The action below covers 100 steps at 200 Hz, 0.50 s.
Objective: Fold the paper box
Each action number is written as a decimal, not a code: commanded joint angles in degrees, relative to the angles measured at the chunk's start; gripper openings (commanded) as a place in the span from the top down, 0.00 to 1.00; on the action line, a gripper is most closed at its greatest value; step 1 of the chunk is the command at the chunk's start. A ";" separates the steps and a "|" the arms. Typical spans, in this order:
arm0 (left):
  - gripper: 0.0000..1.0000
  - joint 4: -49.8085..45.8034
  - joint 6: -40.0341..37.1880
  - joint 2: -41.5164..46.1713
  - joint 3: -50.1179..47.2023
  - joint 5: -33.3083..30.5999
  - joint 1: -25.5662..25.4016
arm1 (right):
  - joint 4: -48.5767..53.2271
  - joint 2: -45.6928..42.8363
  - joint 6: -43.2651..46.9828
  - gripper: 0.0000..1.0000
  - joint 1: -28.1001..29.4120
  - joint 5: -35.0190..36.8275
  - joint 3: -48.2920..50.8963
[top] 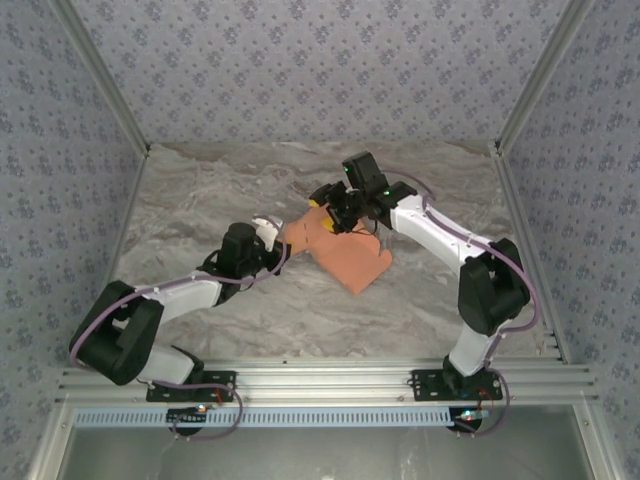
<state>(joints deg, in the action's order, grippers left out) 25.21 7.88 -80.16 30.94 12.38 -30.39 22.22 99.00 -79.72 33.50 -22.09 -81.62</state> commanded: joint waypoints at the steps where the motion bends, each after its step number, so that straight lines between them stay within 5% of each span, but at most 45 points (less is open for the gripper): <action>1: 1.00 0.15 -1.36 -0.20 1.86 0.53 -0.08 | 1.04 -2.14 1.17 0.42 2.57 1.42 -0.64; 34: 1.00 -0.21 -1.32 -0.31 2.11 0.71 -0.09 | 0.84 0.55 1.67 0.45 3.86 0.65 -1.45; 100: 1.00 -0.98 -1.11 -0.06 2.26 0.10 -0.03 | 8.80 -0.12 12.82 0.66 3.08 6.16 -0.95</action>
<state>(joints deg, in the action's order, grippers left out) 24.82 7.88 -80.16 30.96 12.38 -30.39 25.06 99.26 -73.34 37.10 -19.86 -81.69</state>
